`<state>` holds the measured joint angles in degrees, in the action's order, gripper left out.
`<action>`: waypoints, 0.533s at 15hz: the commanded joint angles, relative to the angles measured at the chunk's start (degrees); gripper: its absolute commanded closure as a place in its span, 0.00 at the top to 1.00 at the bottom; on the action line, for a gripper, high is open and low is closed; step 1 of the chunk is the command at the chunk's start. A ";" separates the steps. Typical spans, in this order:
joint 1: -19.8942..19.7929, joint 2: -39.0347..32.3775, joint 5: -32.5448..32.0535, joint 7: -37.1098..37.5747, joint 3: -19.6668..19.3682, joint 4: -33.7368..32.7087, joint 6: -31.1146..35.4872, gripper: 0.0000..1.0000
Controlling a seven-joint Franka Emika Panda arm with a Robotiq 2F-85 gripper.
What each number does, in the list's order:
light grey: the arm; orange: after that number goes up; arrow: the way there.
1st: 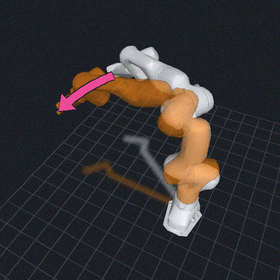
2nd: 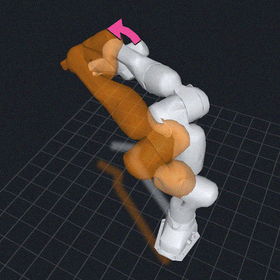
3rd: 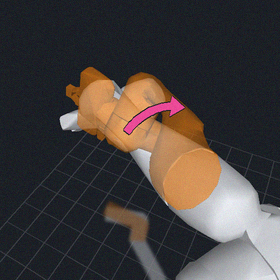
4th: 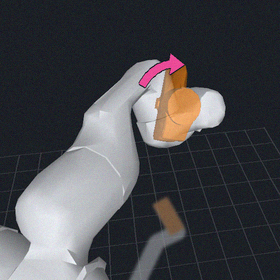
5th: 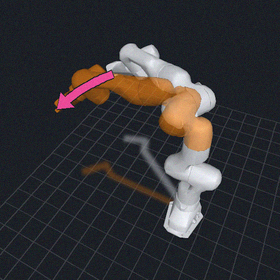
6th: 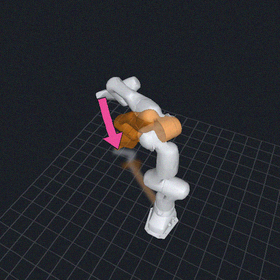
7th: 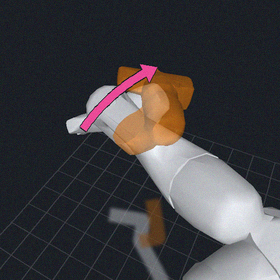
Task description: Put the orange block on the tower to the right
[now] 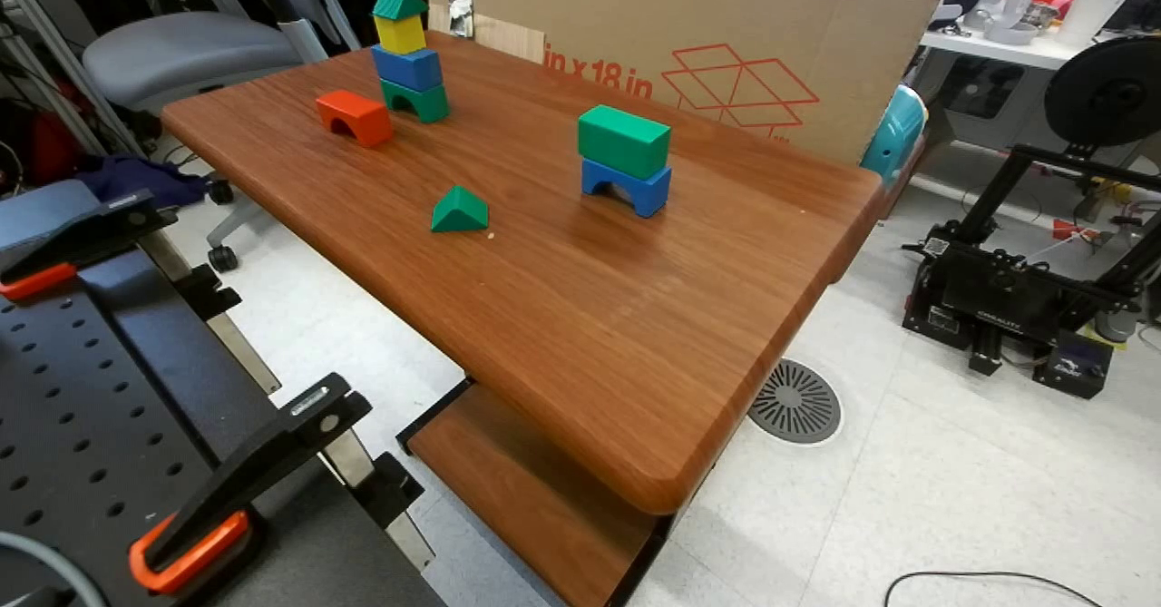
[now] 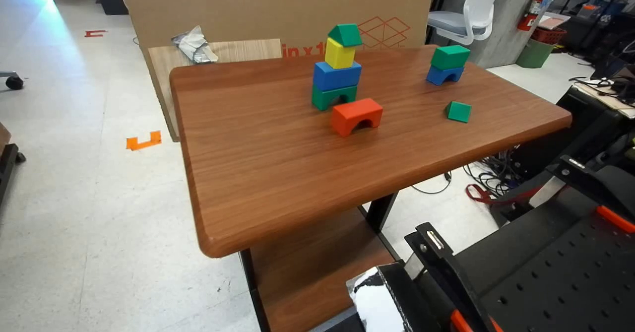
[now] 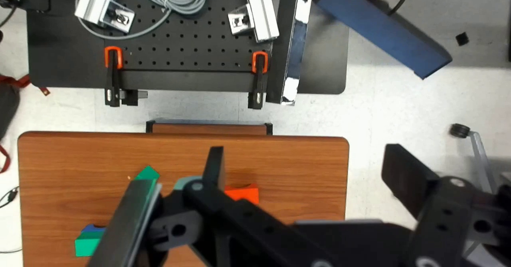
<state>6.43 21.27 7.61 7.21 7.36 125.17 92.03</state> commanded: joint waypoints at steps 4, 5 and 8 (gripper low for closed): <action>-0.05 -5.18 -4.28 2.31 2.07 7.59 17.57 1.00; 0.05 -6.32 -5.43 1.81 2.27 9.04 20.23 1.00; 0.00 -9.35 -7.91 1.68 2.25 11.83 27.74 1.00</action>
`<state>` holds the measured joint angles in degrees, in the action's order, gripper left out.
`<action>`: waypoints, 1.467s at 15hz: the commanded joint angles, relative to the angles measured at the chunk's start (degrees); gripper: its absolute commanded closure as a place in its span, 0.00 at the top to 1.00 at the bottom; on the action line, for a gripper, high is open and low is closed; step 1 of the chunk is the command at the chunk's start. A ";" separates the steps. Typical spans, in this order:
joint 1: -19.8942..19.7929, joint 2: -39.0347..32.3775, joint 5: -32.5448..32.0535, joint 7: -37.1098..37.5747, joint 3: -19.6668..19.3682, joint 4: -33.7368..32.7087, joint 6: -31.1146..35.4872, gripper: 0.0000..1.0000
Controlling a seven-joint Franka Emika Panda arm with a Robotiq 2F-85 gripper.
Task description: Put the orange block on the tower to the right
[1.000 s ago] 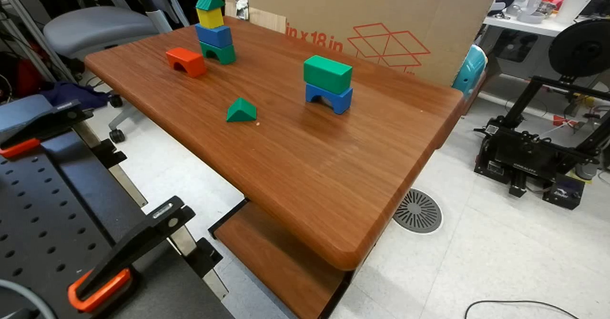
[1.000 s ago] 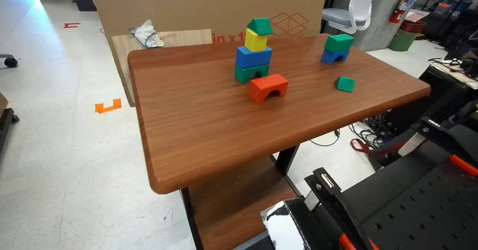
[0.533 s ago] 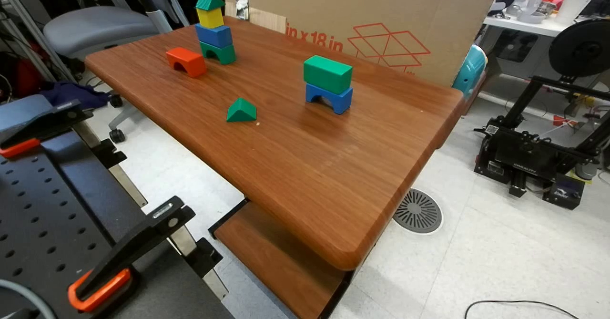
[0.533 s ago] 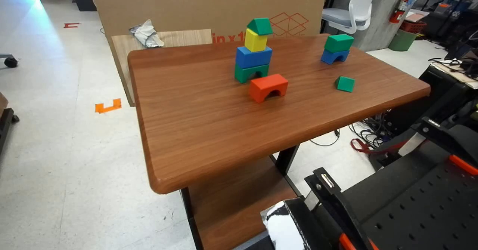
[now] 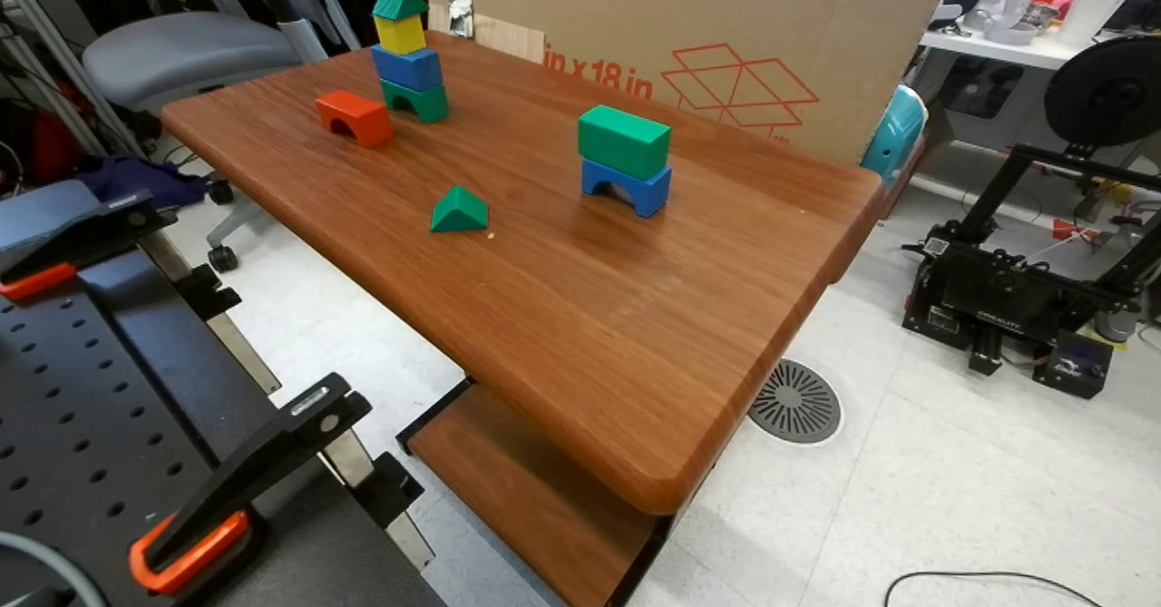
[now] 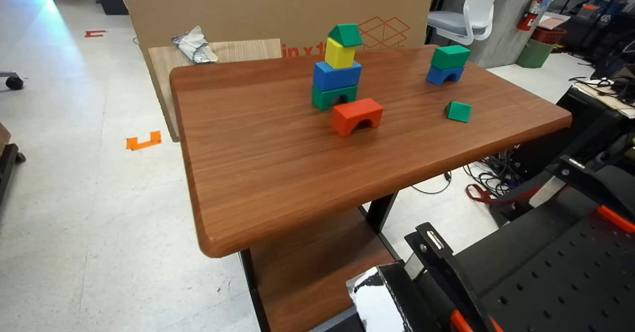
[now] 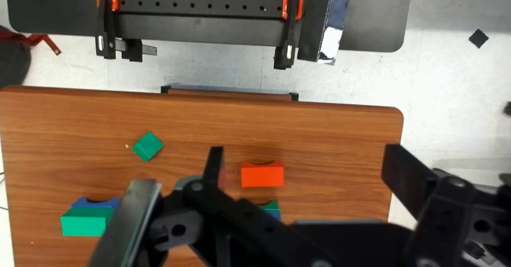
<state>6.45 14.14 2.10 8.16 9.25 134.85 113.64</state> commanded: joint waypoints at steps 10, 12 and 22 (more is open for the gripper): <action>-0.31 -15.64 -5.28 1.03 -1.23 4.43 27.12 1.00; -0.25 -18.42 -6.76 1.80 -1.79 4.17 29.89 1.00; 1.36 -28.05 -11.09 3.94 -4.60 -0.82 32.64 1.00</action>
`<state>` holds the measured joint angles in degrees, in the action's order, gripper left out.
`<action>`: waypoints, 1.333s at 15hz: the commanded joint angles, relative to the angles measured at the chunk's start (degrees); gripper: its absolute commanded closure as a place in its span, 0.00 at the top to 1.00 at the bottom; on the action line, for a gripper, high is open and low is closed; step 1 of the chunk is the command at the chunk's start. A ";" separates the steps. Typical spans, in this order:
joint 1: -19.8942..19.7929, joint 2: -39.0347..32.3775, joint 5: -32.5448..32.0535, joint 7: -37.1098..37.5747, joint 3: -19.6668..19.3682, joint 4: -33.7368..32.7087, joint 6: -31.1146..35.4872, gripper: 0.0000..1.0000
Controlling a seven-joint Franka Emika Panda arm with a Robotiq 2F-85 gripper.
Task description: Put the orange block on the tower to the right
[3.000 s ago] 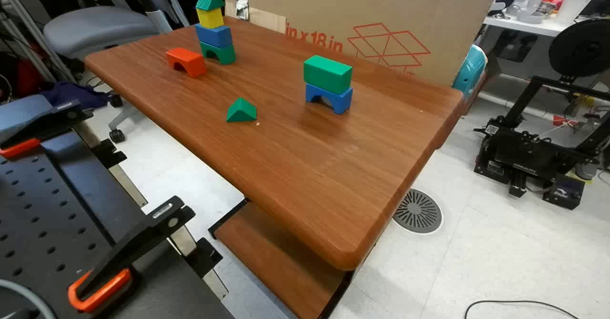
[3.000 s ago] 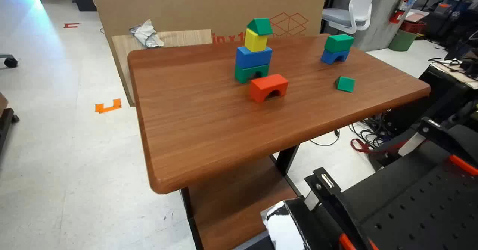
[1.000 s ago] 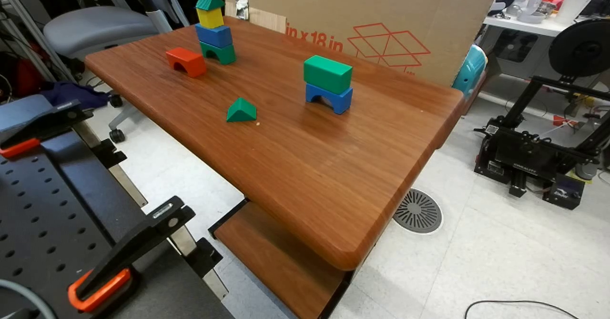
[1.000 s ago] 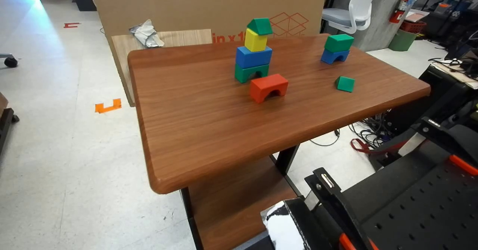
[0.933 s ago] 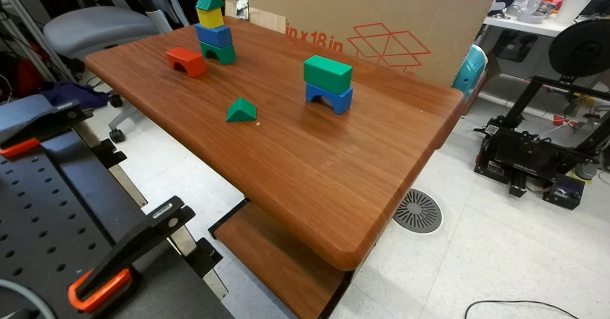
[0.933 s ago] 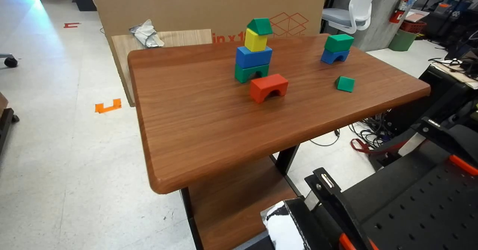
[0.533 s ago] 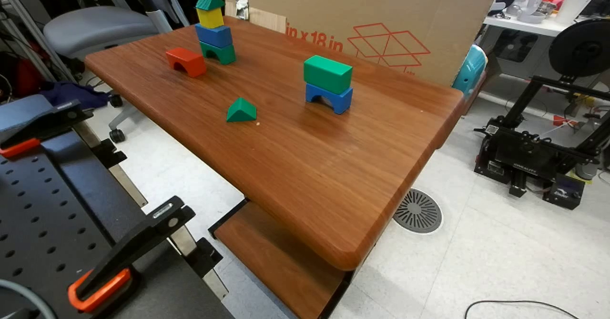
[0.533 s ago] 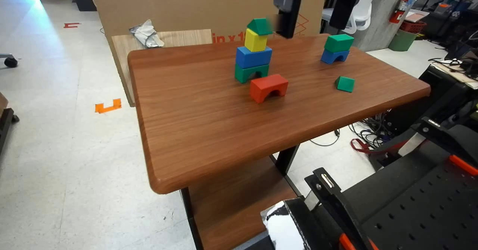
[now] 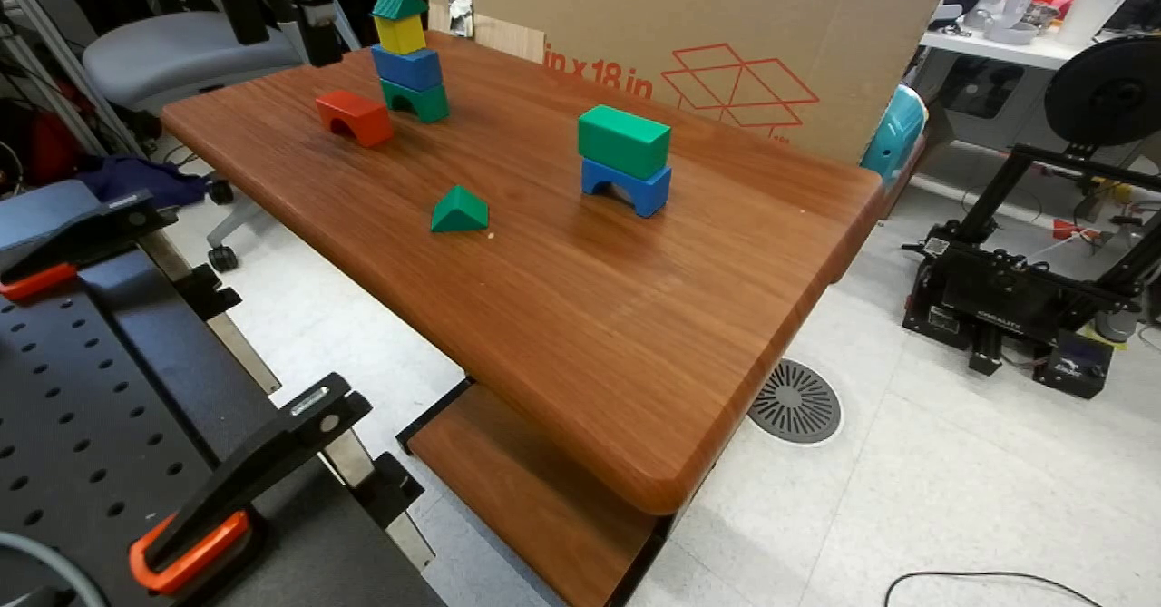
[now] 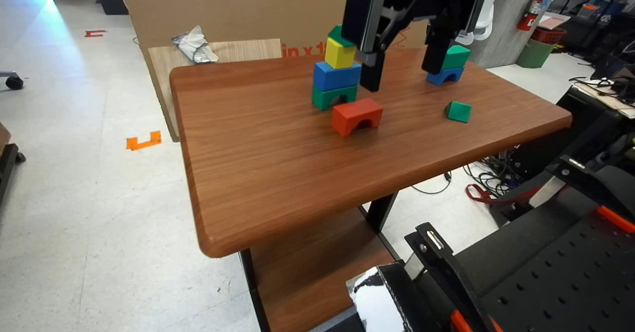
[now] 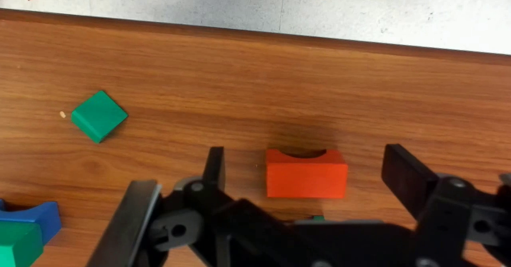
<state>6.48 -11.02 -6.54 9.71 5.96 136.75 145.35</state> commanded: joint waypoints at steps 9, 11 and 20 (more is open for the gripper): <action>4.55 -11.21 -5.62 6.80 -4.00 -10.77 -1.63 1.00; 5.46 -12.42 -5.66 6.73 -4.44 -11.59 -1.76 1.00; 7.70 -15.75 -5.31 6.45 -5.96 -13.84 -2.54 0.56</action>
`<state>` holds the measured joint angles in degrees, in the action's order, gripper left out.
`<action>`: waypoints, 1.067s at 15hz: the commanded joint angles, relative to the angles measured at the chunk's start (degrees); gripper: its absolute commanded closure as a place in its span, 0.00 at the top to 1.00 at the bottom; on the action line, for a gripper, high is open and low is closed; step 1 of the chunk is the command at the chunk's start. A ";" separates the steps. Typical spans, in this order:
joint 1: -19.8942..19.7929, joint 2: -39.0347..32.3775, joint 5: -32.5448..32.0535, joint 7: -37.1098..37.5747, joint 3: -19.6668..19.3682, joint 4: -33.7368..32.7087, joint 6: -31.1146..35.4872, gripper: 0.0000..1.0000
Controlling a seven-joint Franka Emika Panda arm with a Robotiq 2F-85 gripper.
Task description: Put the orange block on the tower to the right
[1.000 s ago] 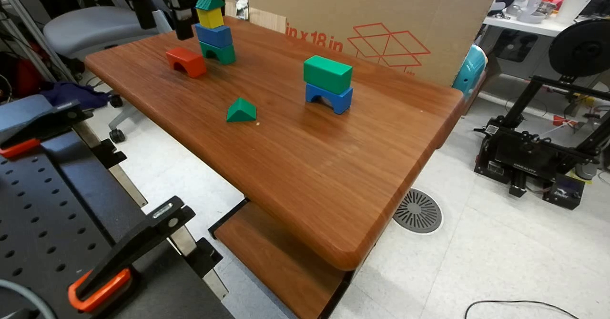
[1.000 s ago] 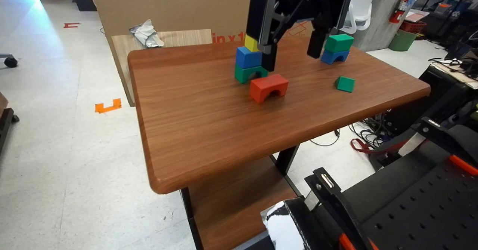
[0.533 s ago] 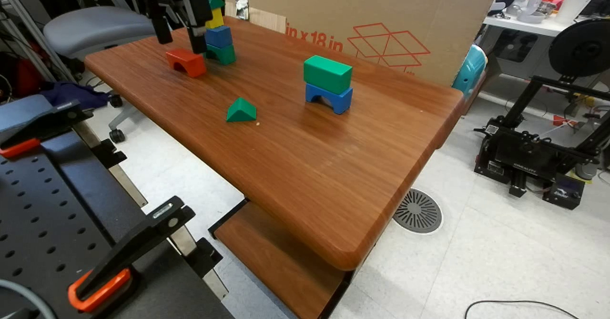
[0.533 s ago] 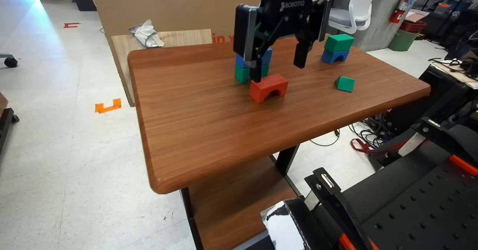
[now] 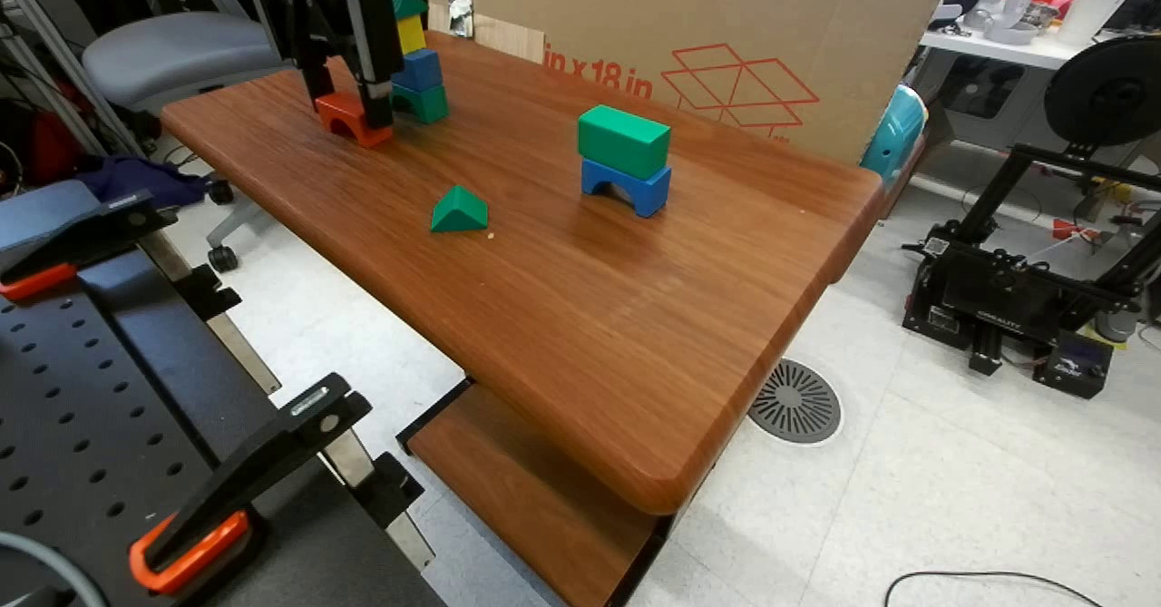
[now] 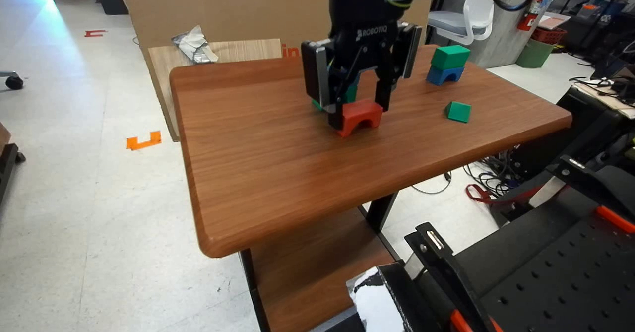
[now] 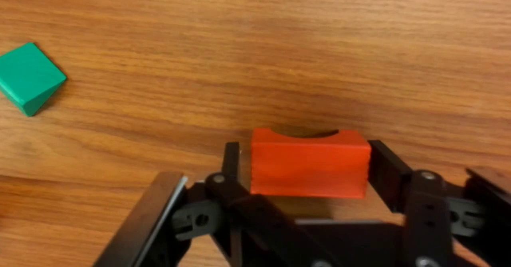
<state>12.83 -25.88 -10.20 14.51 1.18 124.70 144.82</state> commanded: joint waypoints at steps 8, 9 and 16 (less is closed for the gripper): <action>-0.37 4.42 0.49 0.46 -0.56 3.48 -0.69 0.42; -1.02 5.77 1.15 0.03 -0.45 4.97 -0.24 0.42; -4.87 11.95 0.05 0.48 -2.73 10.25 1.61 0.42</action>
<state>9.28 -17.53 -9.53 14.51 -0.26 132.59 145.19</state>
